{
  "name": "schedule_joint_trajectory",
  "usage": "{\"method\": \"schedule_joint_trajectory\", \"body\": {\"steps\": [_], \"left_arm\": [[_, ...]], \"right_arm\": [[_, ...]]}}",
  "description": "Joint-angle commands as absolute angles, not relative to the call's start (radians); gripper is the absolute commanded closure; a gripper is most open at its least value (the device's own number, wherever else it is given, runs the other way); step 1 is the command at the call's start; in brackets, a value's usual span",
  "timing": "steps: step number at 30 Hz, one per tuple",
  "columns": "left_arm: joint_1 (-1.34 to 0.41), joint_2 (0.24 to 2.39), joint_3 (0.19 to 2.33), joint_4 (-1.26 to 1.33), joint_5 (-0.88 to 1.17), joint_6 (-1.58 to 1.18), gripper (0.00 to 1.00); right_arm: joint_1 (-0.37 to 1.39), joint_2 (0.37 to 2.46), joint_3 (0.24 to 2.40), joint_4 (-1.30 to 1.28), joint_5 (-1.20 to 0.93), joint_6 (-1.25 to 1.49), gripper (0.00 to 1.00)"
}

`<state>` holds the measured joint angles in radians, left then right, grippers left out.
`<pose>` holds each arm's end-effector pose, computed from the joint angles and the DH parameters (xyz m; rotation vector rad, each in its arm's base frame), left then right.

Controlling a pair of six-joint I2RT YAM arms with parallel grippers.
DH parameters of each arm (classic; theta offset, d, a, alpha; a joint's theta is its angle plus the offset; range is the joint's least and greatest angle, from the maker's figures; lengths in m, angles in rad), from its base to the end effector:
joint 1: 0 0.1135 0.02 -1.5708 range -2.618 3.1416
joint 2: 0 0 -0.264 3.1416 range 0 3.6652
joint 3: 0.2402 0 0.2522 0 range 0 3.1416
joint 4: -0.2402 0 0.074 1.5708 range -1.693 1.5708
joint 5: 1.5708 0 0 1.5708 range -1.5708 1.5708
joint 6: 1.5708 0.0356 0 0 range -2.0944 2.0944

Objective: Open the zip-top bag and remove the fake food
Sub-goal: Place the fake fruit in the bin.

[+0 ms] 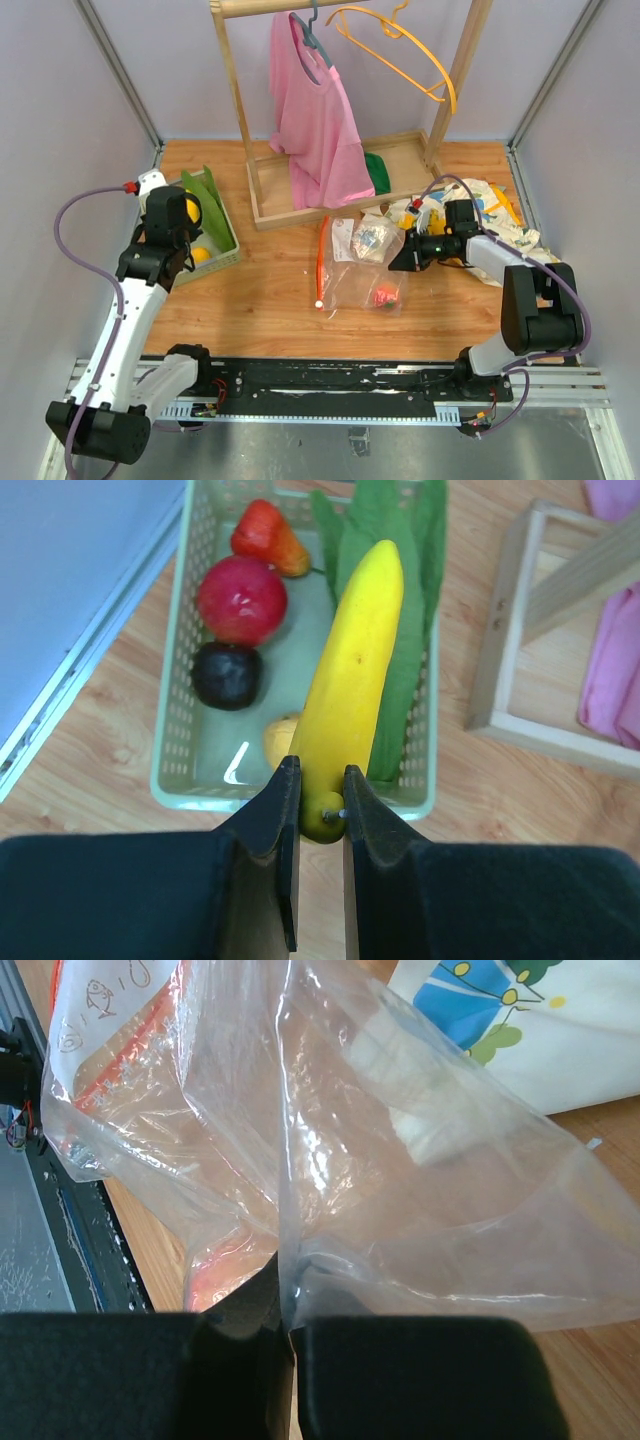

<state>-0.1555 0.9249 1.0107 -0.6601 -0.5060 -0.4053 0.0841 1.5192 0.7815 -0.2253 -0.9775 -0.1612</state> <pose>0.1887 -0.0121 0.3480 -0.5419 1.9999 0.2008 0.2782 0.0531 0.1797 -0.6498 2.1944 1.1723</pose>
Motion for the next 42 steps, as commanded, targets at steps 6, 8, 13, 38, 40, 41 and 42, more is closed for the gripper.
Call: {"method": "schedule_joint_trajectory", "body": {"steps": [6,8,13,38,40,41,42], "left_arm": [[0.017,0.926,0.901,-0.506,-0.412,-0.439,1.0],[0.058,0.934,0.887,-0.484,-0.379,-0.452,1.0],[0.102,0.964,0.863,-0.45,-0.327,-0.483,1.0],[0.173,1.116,0.854,-0.385,-0.224,-0.568,1.0],[0.172,1.128,0.853,-0.382,-0.233,-0.584,1.0],[0.173,1.133,0.85,-0.379,-0.239,-0.592,1.0],[0.172,1.139,0.85,-0.377,-0.244,-0.6,1.0]], "right_arm": [[0.069,1.55,0.827,-0.289,-1.028,-0.236,0.99],[0.07,1.555,0.835,-0.296,-1.028,-0.238,0.99],[0.069,1.556,0.847,-0.31,-1.027,-0.247,0.98],[0.069,1.499,0.842,-0.31,-1.027,-0.26,0.97],[0.069,1.499,0.841,-0.31,-1.027,-0.26,0.97],[0.069,1.498,0.841,-0.309,-1.027,-0.26,0.97],[0.069,1.499,0.842,-0.31,-1.027,-0.26,0.97]]}}
